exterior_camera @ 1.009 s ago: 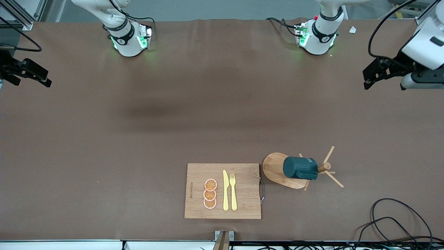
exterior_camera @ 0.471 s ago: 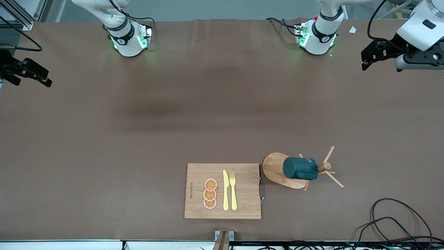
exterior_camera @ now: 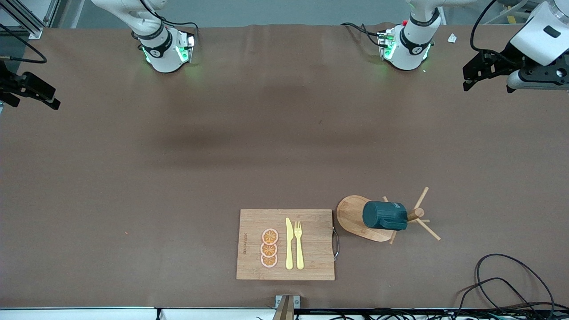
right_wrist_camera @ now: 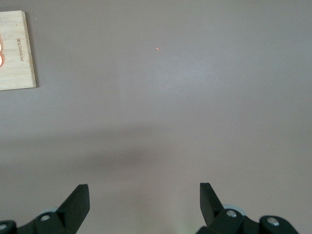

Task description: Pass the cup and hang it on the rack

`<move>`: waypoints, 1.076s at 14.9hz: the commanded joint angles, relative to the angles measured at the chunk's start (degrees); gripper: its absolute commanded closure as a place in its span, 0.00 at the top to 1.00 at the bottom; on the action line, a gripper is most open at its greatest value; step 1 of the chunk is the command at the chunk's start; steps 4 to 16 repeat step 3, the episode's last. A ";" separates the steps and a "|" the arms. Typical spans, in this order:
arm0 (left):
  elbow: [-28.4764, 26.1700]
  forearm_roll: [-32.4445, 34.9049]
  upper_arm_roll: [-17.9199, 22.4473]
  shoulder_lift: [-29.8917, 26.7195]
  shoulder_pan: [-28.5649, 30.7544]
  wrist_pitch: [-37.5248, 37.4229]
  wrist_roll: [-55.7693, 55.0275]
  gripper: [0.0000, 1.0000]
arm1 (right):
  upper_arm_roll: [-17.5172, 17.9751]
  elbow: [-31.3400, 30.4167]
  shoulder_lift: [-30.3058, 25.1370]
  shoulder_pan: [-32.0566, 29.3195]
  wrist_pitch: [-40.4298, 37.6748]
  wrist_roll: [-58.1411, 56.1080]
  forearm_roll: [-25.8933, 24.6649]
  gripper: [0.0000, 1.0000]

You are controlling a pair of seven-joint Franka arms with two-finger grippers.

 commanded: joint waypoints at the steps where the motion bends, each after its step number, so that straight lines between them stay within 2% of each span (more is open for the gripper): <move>1: 0.07 -0.39 0.24 -0.29 0.20 0.44 -0.37 1.00 | 0.18 1.14 0.25 -0.40 -1.22 0.64 -0.48 1.00; 16: 0.15 -0.39 0.24 -0.12 0.21 0.44 -0.46 1.00 | 0.10 1.40 0.60 -1.01 -1.39 -0.23 -1.00 1.00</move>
